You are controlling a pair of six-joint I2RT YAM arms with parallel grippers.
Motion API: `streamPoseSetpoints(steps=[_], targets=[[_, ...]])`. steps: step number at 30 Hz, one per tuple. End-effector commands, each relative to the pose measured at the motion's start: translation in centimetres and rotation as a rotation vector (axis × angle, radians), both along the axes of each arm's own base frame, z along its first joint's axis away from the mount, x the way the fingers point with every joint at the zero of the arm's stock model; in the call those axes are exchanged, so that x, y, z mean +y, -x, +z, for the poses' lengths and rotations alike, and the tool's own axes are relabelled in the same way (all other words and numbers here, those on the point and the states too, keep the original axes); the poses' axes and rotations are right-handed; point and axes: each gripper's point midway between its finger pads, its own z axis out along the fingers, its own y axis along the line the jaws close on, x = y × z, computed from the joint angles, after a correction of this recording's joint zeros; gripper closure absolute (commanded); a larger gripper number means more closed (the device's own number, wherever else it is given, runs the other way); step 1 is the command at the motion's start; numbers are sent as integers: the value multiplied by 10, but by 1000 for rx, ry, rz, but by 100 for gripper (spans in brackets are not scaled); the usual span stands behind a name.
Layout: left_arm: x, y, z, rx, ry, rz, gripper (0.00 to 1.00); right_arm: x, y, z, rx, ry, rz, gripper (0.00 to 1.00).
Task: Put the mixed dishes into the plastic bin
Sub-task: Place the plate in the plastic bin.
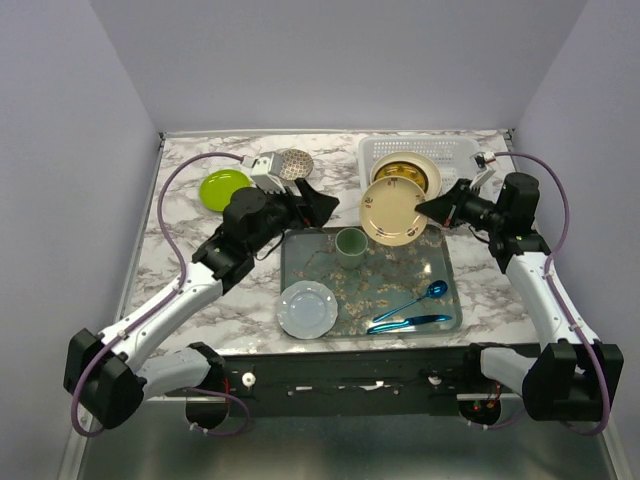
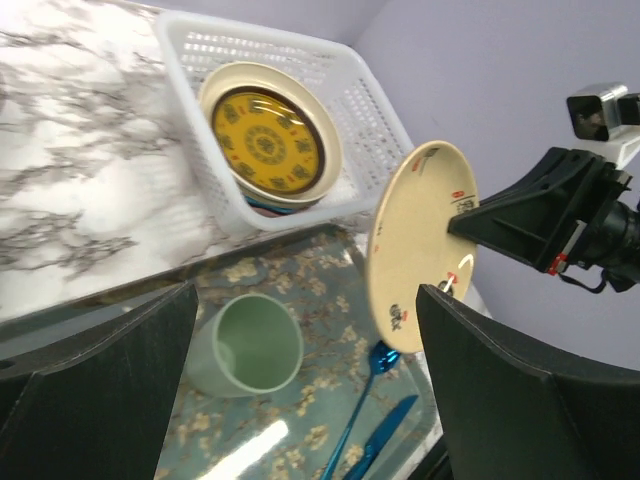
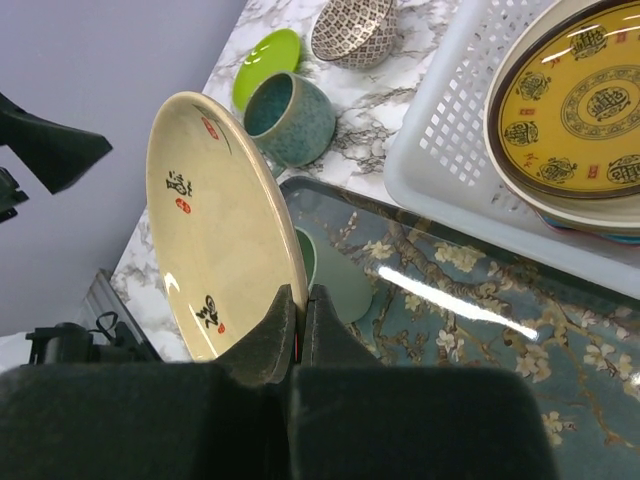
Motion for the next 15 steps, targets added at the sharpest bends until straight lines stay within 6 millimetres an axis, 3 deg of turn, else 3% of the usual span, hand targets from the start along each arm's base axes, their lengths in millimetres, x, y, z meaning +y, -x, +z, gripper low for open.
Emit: streamPoseSetpoints(steps=[1,7,15], targets=[[43,9,-11,-2,-174,10,1,-3,-2,17,-51,-1,22,100],[93,17,-20,-22,-375,94,1,-3,-2,20,-108,36,61,100],[154,28,-18,-105,-585,272,1,-5,-18,16,-106,82,89,100]])
